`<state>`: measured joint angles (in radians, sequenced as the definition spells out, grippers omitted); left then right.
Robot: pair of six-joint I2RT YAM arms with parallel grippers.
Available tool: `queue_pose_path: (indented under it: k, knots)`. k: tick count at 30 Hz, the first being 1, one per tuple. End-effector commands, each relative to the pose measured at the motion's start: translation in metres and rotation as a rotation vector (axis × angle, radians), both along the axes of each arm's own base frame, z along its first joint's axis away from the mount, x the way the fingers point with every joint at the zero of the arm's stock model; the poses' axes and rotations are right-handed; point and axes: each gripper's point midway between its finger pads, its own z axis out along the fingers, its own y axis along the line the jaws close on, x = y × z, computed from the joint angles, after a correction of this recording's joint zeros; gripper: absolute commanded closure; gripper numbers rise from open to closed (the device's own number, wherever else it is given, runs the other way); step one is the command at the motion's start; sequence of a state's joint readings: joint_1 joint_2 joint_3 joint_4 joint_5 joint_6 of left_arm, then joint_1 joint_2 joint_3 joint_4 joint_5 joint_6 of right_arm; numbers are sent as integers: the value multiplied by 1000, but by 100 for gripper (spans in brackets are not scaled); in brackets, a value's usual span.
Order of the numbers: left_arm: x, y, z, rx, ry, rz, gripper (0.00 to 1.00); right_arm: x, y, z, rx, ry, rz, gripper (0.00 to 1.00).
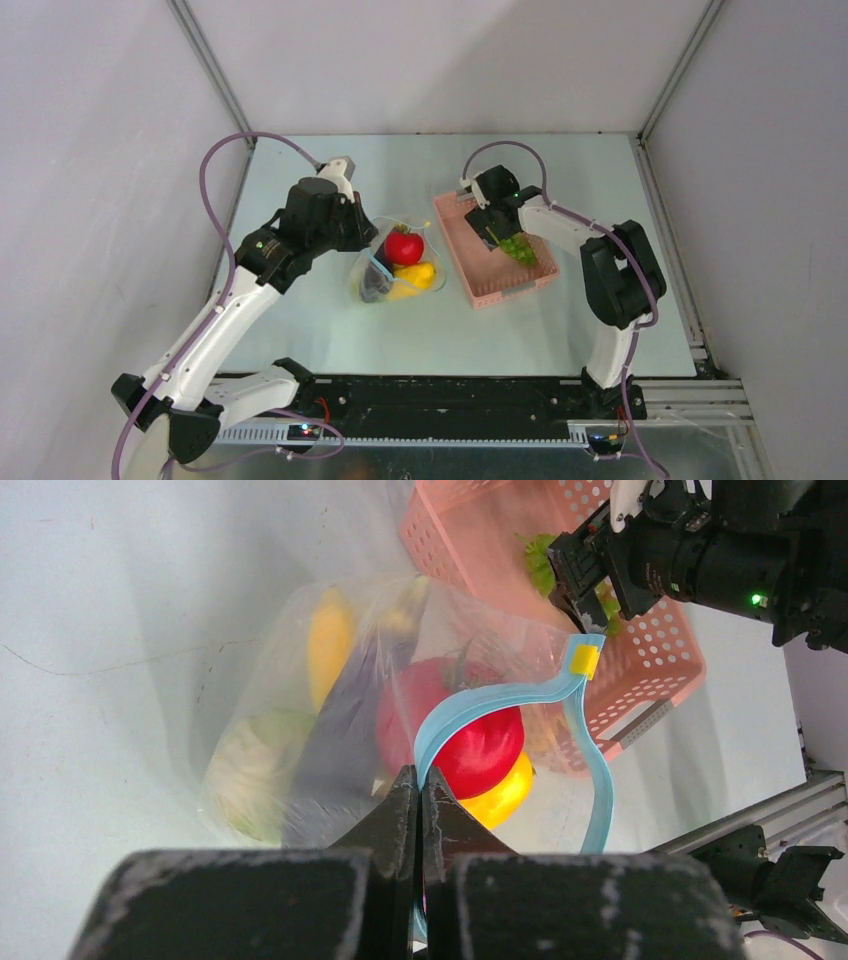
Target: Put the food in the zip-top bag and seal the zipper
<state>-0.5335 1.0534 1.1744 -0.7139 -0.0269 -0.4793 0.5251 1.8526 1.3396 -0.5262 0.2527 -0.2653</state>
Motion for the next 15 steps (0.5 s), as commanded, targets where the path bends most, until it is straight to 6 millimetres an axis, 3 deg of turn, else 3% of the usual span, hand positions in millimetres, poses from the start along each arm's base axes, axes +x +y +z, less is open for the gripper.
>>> queue_pose_path:
  k: [1,12,15]
  knots:
    - [7,1,19,-31,-72,13,99,12,6,2,62,6,-7,16]
    - [6,-1,21,-41,-74,7,99,7,18,-45,177,143,-62,24]
    - [6,-1,21,-41,-74,4,99,7,16,-49,191,170,-81,32]
